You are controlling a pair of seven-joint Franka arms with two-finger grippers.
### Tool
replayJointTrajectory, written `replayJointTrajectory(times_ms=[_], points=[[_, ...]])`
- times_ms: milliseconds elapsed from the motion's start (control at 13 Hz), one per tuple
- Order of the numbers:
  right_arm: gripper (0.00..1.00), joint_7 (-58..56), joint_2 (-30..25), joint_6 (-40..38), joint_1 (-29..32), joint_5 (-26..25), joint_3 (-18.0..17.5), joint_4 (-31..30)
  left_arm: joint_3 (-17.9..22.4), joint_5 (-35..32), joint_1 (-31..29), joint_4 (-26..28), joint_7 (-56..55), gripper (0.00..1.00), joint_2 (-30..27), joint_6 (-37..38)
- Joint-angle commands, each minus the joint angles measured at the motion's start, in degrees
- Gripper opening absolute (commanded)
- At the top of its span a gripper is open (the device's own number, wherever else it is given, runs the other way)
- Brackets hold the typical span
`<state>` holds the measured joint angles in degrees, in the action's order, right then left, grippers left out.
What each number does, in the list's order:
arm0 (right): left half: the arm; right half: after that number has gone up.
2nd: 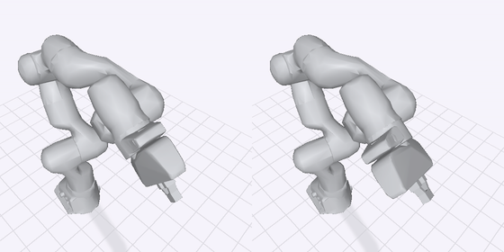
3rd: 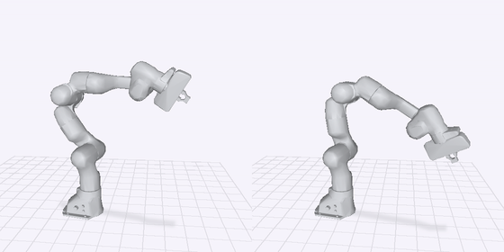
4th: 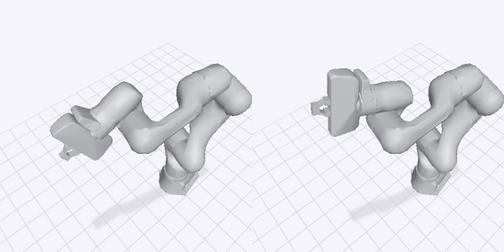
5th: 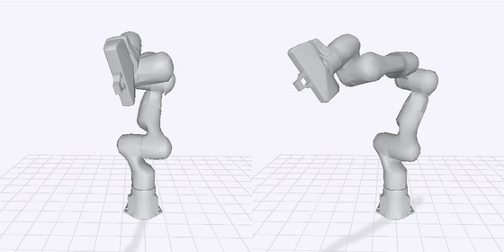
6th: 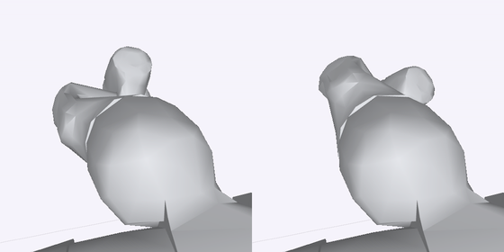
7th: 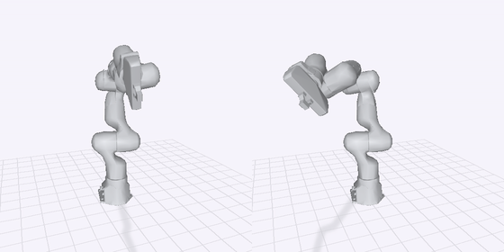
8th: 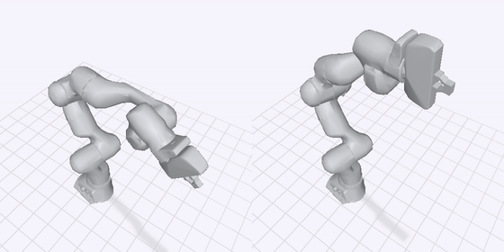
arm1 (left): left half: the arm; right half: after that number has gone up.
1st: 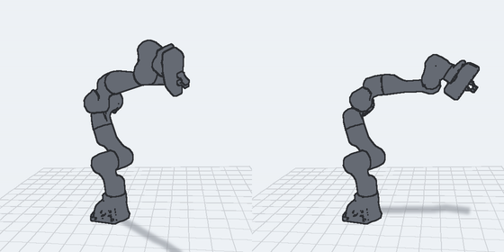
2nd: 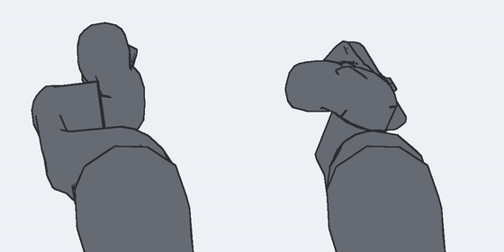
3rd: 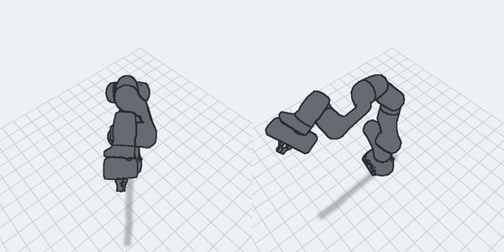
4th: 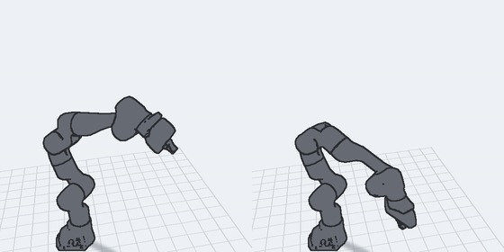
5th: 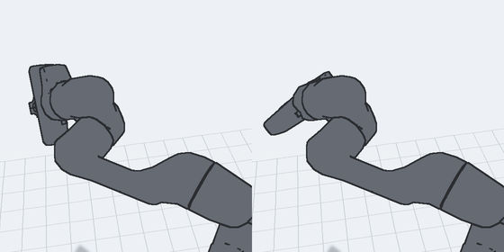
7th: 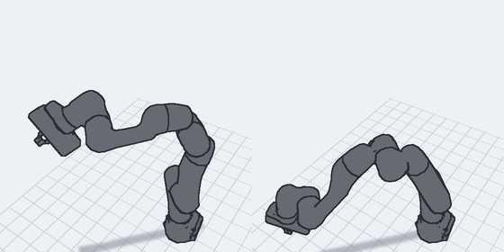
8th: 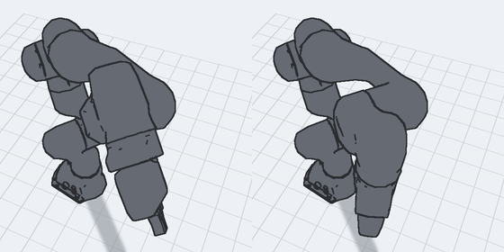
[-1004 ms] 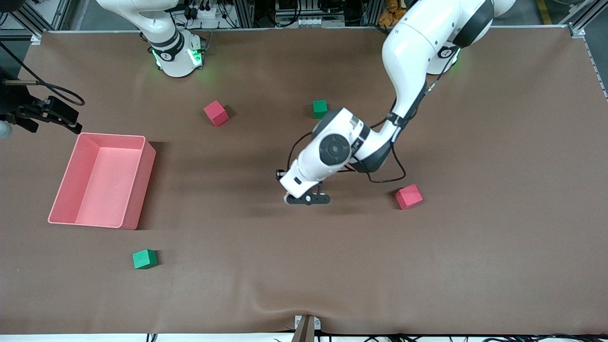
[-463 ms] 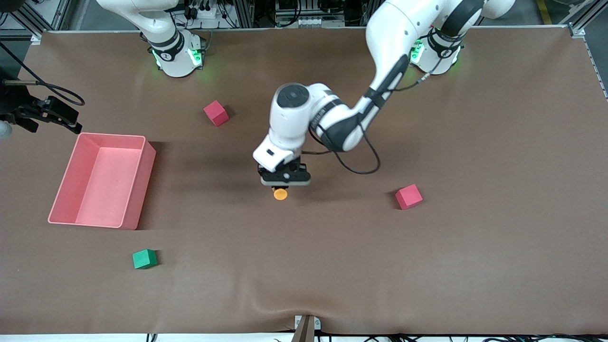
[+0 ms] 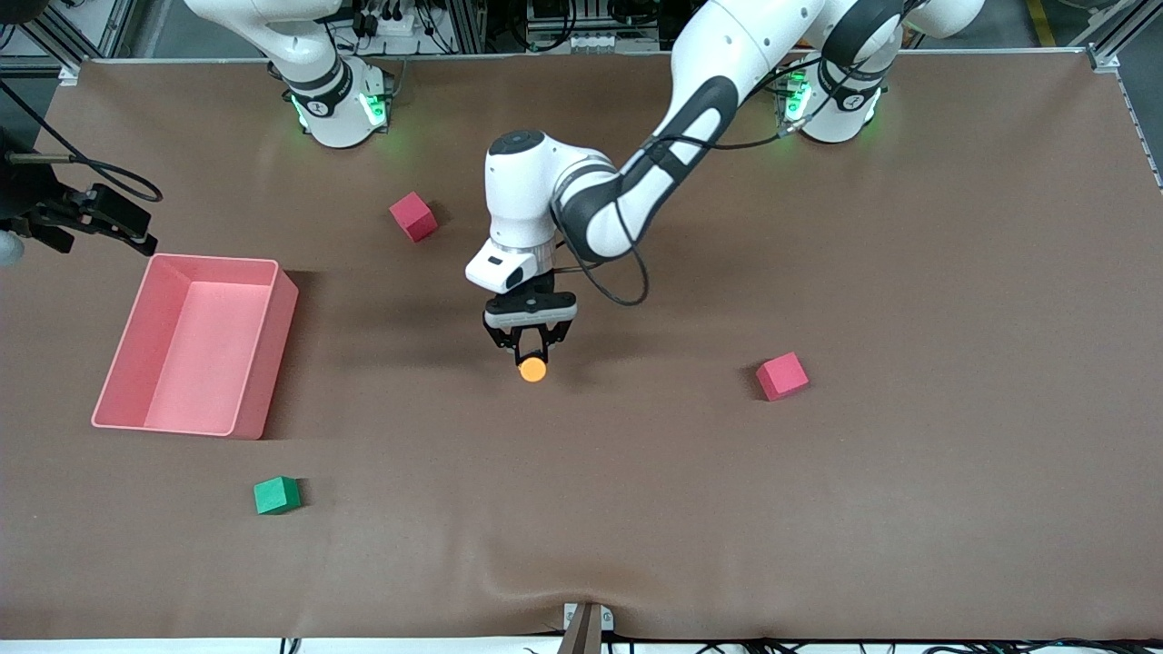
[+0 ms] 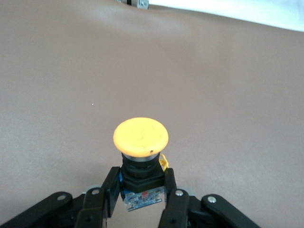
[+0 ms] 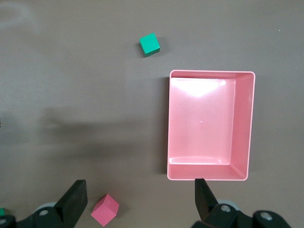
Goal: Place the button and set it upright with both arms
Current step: 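Lift the button with the left gripper and move it toward the green cube, then lower the button upright onto the table and open the left gripper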
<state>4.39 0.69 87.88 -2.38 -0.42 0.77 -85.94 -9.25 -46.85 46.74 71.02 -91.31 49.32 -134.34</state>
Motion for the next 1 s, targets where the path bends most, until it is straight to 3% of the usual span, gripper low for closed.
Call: replayJointTrajectory(times_ms=[0,232,926], points=[[1.0,-0.3,0.6,-1.0,0.3,-0.4,-0.2,1.4,1.5,-9.0,2.7,0.7,-9.8,0.0,1.6,-0.5],[1.0,-0.3,0.7,-1.8,0.3,-0.4,-0.2,1.4,1.5,-19.2,3.7,1.1,-18.9,0.0,3.7,0.9],[1.0,-0.3,0.6,-2.1,0.3,-0.4,-0.2,1.3,1.5,-36.9,5.2,1.4,-28.9,0.0,8.8,4.2]])
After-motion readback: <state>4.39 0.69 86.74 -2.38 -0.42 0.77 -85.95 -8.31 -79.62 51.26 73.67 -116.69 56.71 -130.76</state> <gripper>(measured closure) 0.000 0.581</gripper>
